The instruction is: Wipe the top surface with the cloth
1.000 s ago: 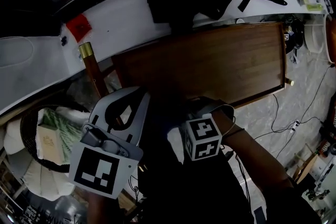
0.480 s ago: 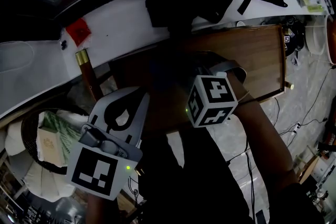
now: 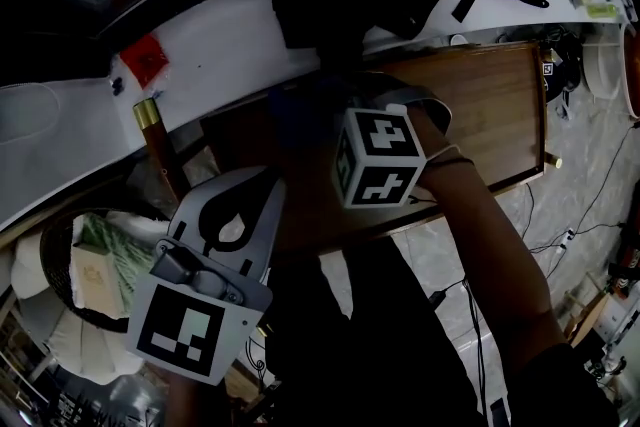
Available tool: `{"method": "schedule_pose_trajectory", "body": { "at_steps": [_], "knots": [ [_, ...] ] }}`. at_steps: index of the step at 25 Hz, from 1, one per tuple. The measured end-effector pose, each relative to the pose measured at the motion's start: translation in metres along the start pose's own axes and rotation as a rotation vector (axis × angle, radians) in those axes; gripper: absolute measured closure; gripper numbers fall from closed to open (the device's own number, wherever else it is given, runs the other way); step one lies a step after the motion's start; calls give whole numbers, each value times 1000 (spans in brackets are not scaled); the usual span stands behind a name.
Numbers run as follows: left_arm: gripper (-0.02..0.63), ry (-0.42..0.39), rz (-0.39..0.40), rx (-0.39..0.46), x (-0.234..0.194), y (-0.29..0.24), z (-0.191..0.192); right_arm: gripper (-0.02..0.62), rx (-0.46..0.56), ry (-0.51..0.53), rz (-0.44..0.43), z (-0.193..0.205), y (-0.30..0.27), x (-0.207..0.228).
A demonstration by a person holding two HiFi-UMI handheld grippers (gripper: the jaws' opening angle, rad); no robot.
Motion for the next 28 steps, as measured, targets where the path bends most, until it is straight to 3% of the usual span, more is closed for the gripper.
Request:
{"method": "schedule_pose_trajectory", "body": {
  "at_steps": [4, 14, 28],
  "knots": [
    [595, -5, 13, 3, 2, -5, -1, 497, 3, -48, -14, 1, -1, 3],
    [595, -5, 28, -9, 8, -9, -1, 497, 1, -53, -67, 4, 4, -18],
    [595, -13, 43, -11, 15, -16, -2, 497, 6, -102, -204, 26, 31, -108]
  ]
}}
Point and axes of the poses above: the fingertips, and each gripper's own axes: y backward along the fingers, x to its right, z out of its underside, the point moved 5 cm from there along y, backward along the fingers, and after that the axes turned 9 degrees about z, right-handed, at the moved point
